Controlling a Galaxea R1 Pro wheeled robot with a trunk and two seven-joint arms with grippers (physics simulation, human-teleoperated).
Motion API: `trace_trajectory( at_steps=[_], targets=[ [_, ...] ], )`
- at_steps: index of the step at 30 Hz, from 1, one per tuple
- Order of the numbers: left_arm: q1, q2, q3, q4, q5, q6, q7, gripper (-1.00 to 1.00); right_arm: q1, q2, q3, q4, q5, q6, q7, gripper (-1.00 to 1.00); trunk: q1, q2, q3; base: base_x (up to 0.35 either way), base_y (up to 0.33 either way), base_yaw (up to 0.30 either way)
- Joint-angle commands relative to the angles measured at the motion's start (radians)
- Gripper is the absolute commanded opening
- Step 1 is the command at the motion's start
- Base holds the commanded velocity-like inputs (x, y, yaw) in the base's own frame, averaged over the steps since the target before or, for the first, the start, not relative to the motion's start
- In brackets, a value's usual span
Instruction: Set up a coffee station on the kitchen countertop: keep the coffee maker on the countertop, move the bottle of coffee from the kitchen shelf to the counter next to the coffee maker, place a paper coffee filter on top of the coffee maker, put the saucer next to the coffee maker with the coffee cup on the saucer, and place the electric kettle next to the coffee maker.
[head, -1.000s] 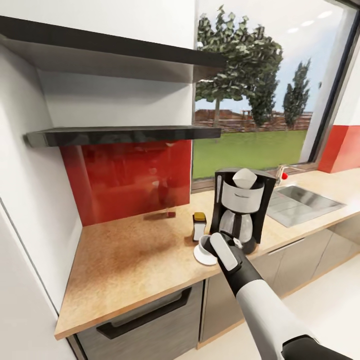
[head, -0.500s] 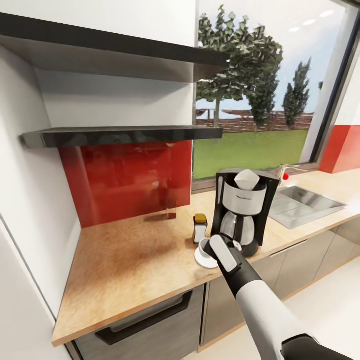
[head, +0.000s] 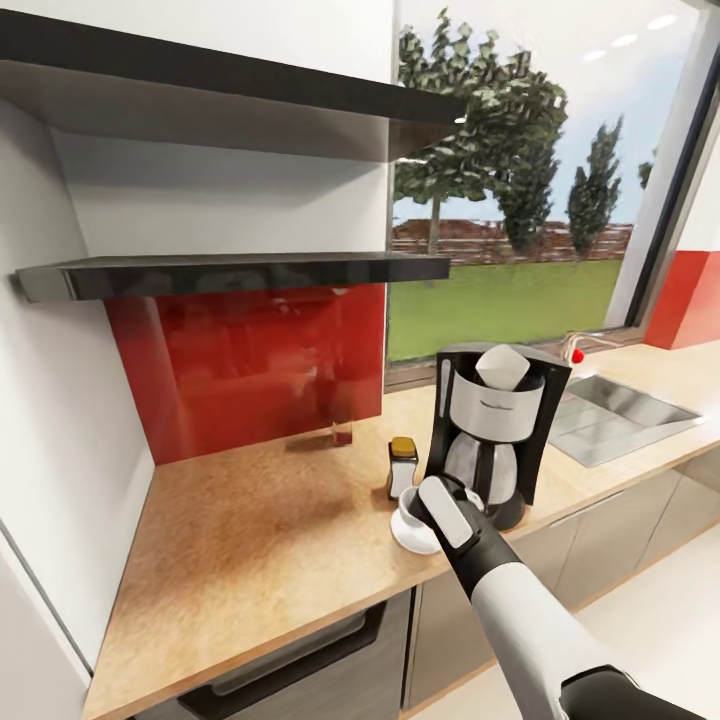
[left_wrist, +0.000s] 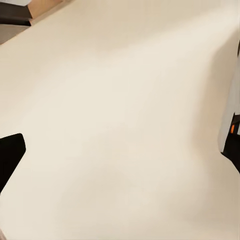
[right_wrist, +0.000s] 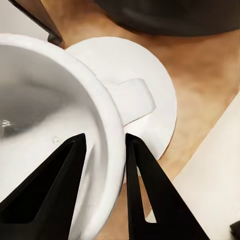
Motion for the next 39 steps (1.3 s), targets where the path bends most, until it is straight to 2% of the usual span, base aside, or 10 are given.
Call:
trace_trajectory(
  at_steps=[1, 24, 38, 39],
  targets=[
    [-0.001, 0.000, 0.001, 0.003, 0.001, -0.006, 0.002, 1.00, 0.000, 0.000, 0.001, 0.001, -0.002, 0.005, -0.006, -1.00, 0.000, -0.001, 0.000, 0.019, 0.000, 0.000],
    [-0.001, -0.007, 0.001, 0.003, 0.001, -0.006, 0.001, 1.00, 0.000, 0.000, -0.001, 0.067, -0.005, 0.004, -0.006, -1.00, 0.000, -0.001, 0.000, 0.026, 0.000, 0.000],
    [-0.001, -0.008, 0.001, 0.003, 0.001, -0.006, 0.001, 1.00, 0.000, 0.000, -0.006, 0.072, -0.005, 0.002, -0.007, -1.00, 0.000, -0.001, 0.000, 0.000, 0.000, 0.000],
    [-0.001, -0.008, 0.001, 0.003, 0.001, -0.006, 0.001, 1.00, 0.000, 0.000, -0.006, 0.072, -0.005, 0.002, -0.007, 1.00, 0.000, -0.001, 0.000, 0.000, 0.000, 0.000]
  ],
)
